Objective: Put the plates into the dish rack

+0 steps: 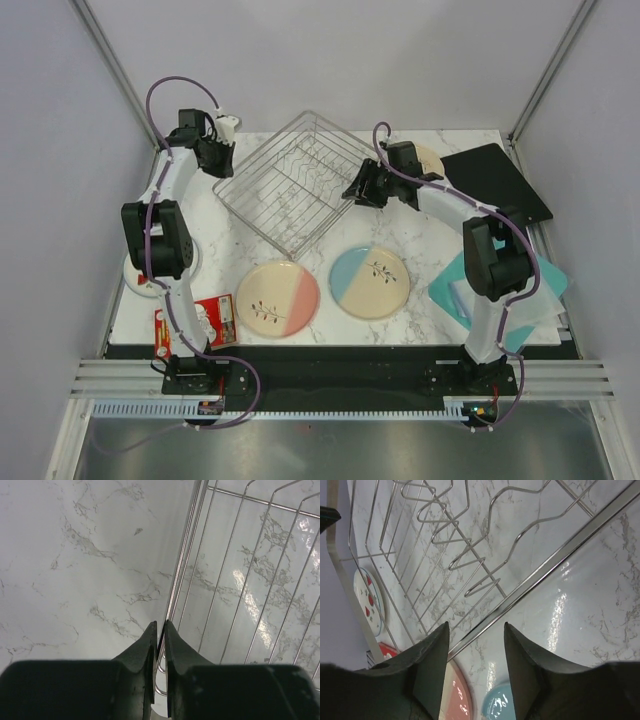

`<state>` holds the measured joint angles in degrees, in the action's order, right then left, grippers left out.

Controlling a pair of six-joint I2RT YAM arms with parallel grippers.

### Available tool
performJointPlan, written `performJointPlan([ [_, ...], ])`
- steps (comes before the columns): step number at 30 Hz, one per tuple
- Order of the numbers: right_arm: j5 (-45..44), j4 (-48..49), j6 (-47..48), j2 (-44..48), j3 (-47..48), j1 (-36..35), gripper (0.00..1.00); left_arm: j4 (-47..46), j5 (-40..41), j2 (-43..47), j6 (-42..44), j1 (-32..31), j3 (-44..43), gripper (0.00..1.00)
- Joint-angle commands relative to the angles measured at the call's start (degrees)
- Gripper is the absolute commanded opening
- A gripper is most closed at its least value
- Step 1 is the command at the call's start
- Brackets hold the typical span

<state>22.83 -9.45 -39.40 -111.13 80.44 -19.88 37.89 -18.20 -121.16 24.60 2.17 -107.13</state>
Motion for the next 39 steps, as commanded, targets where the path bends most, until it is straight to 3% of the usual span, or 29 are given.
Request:
performJointPlan([
  [1, -0.15, 1.63, 2.04, -0.93, 4.45, -0.86, 0.48, 1.14, -2.89, 3.74, -6.22, -0.42, 0.34, 0.08],
  [7, -2.52, -0.38, 5.47, -5.67, 10.95, -1.39, 0.28, 1.66, -5.27, 5.58, -9.04, -1.20, 0.61, 0.07],
  [11, -4.89, -1.18, 7.40, -7.17, 13.86, -1.39, 0.24, 3.06, -5.97, 7.52, -9.48, -1.56, 2.10, 0.07],
  [16, -7.09, -1.71, 9.16, -7.35, 15.53, -1.04, 0.24, 4.91, -8.08, 11.38, -10.10, -1.56, 5.44, 0.07],
  [27, -11.84, -2.59, 12.23, -8.92, 17.81, 2.39, 0.32, 5.62, -11.60, 12.89, -11.59, -10.25, 9.14, 0.10],
  [33, -10.97, -1.19, 14.60, -10.42, 19.57, 3.27, 0.40, 5.62, -10.20, 12.18, -15.02, -10.61, 7.99, 0.17],
  [39, -10.44, 0.49, 14.79, -12.44, 21.07, 3.27, 0.43, 5.18, -9.15, 13.58, -16.95, -10.61, 9.57, 0.32],
])
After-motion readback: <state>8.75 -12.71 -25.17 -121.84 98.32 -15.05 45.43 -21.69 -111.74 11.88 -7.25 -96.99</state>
